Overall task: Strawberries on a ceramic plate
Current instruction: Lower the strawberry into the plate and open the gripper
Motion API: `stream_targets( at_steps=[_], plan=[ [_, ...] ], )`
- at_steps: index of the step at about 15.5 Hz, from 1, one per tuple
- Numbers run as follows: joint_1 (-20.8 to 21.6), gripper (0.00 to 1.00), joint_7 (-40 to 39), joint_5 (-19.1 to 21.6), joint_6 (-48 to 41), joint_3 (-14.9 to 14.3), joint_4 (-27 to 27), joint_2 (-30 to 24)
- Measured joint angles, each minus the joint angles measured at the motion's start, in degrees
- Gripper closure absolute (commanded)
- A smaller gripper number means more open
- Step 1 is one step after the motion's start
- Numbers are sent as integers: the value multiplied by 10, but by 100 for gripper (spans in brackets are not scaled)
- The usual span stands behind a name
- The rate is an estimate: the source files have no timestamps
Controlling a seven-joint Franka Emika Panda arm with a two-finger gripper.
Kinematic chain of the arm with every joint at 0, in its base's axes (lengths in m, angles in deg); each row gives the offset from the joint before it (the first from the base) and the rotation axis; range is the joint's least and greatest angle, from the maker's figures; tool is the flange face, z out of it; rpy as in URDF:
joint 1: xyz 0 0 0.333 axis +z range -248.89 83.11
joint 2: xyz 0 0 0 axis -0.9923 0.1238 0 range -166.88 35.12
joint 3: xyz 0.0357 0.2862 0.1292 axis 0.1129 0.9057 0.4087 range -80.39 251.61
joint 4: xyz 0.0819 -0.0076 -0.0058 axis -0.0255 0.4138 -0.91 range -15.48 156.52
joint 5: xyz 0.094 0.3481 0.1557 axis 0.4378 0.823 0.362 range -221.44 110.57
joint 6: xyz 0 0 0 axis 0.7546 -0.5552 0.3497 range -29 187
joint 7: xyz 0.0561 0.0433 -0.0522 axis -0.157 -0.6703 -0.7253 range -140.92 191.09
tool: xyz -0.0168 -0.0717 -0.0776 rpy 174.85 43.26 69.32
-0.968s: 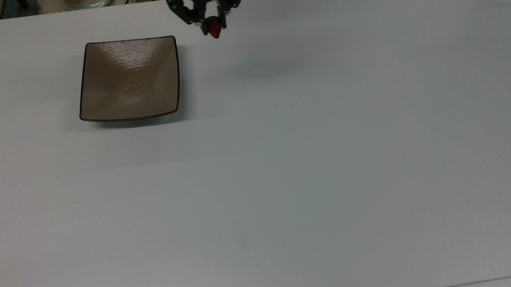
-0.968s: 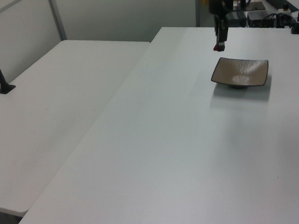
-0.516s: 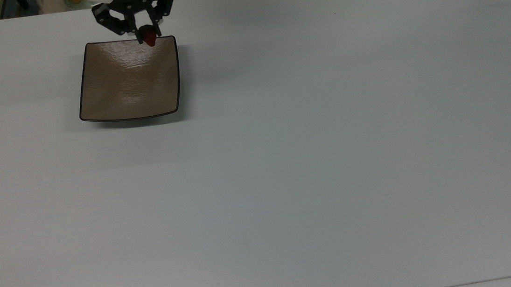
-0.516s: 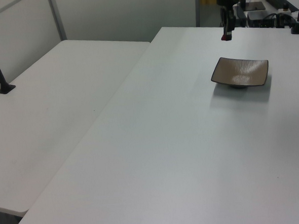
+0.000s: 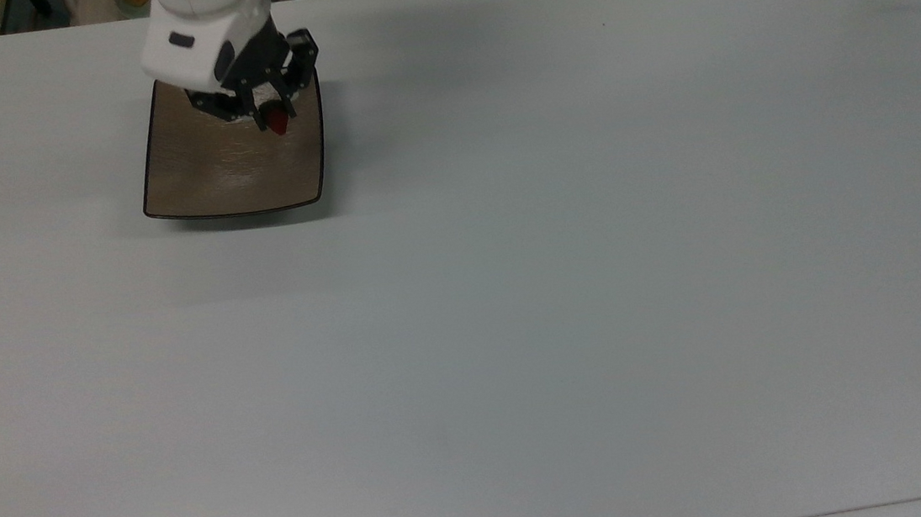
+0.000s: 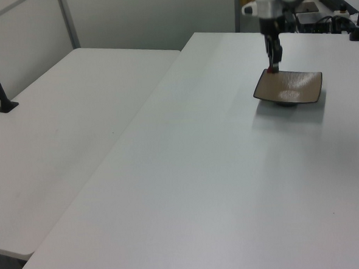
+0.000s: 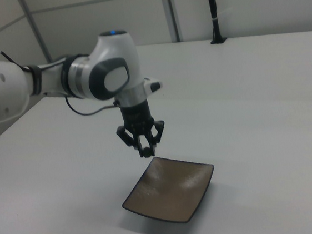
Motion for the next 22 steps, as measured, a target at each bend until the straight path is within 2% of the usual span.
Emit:
stream_targets(
  at_steps=[5,11,12,13,14,15,16,22],
  plan=[
    [-6,100,0,-48,62,-1,57,23],
    [-23,98,-1,-65,167,-12,110,43],
    [-23,92,-1,-65,168,-12,111,42],
    [-23,72,-1,-66,168,-13,111,42],
    [-23,52,-1,-68,168,-14,111,42],
    [-23,24,-1,-70,168,-15,111,42],
    [-23,0,-1,-70,168,-15,111,42],
    [-20,0,2,-70,141,-15,98,25]
  ],
)
